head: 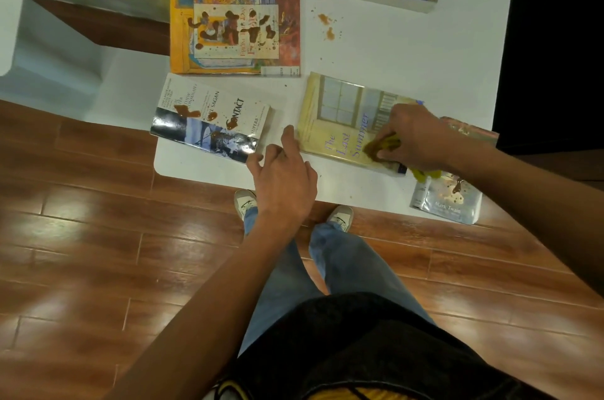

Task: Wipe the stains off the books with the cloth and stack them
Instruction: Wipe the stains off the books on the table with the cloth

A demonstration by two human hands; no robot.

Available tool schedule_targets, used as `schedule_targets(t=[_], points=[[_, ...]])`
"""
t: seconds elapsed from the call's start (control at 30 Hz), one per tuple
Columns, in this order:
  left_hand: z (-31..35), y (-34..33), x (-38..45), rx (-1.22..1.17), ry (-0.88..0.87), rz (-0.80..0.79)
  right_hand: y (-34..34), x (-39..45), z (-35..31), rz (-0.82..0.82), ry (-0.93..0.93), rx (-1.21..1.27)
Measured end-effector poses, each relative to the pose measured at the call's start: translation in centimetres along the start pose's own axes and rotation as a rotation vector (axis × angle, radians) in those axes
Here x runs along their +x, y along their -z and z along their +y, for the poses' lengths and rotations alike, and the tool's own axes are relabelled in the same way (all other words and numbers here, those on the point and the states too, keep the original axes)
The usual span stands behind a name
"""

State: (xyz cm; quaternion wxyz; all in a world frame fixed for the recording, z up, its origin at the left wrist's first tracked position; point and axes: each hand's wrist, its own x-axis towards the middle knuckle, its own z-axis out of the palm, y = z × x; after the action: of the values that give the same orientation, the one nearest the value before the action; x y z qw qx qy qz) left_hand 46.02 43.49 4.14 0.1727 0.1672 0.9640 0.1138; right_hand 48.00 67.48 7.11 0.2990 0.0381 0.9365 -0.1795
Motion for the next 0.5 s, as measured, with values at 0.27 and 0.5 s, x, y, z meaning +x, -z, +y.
schedule_targets(t=[0.27, 0.5], points=[[0.7, 0.5, 0.4, -0.017, 0.022, -0.030, 0.8, -0.2, 2.2, 0.223, -0.166, 0.164], [0.8, 0.4, 0.5, -0.040, 0.033, -0.031, 1.5, 1.5, 2.6, 0.314, -0.230, 0.239]])
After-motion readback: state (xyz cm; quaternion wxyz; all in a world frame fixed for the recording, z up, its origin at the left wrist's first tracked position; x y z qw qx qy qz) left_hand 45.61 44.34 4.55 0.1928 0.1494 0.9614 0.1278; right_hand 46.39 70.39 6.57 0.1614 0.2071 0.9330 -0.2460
